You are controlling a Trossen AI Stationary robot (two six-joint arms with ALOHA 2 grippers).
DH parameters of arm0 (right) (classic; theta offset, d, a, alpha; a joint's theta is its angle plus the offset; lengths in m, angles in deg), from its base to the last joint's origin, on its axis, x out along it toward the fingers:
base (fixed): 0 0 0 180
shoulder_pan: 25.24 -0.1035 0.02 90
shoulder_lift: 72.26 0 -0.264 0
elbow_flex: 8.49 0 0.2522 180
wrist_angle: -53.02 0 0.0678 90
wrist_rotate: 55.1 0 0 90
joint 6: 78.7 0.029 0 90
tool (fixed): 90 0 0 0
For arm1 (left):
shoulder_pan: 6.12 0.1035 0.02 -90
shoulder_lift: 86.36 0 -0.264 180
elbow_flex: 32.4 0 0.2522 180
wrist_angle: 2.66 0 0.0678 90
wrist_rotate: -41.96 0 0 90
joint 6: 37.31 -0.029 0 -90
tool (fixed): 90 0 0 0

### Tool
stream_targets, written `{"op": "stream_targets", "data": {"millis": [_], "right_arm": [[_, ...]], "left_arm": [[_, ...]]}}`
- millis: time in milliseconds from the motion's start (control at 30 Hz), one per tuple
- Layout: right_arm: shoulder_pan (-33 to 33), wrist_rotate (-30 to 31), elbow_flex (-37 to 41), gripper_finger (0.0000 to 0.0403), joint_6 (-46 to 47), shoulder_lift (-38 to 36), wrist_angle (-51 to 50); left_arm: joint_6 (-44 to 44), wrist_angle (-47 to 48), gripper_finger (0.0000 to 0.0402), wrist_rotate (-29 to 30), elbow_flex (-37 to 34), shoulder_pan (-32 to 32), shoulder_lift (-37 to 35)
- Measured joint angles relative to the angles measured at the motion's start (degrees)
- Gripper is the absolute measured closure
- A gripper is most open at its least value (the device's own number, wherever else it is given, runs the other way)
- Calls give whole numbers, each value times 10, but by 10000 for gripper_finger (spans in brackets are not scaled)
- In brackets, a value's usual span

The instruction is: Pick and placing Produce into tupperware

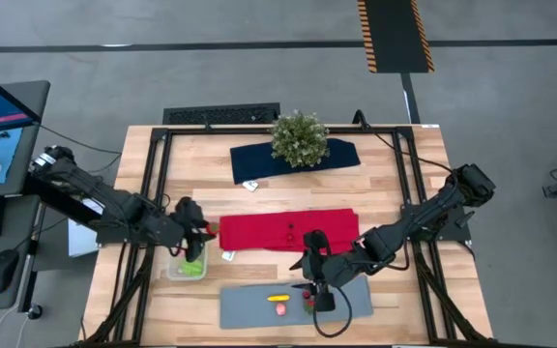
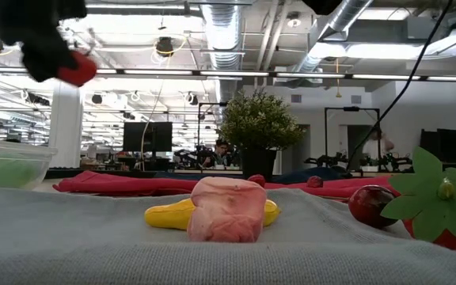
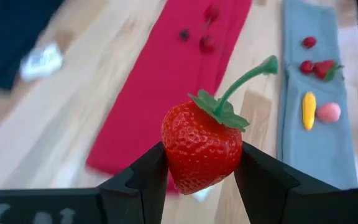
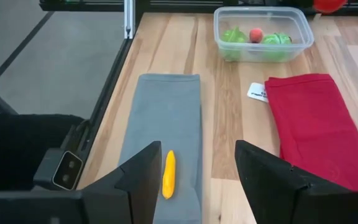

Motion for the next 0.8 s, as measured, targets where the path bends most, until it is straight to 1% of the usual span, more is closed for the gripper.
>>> {"op": "stream_targets", "data": {"millis": [167,400,467,567,800], "right_arm": [[-1,0,0,177,0,0,0],[-5,0,0,177,0,1,1],[-9,0,0,177,0,1,1],[-13,0,0,177,0,1,3],[-24,0,0,177,5,1,4]], "left_arm": [[97,107,246,-42,0,0,-32],[214,228,246,-101,0,0,-31],[244,257,246,-127,0,0,-28],[274,271,246,-149,1,-1,-24],[313,270,246,-160,0,-1,-14]]}}
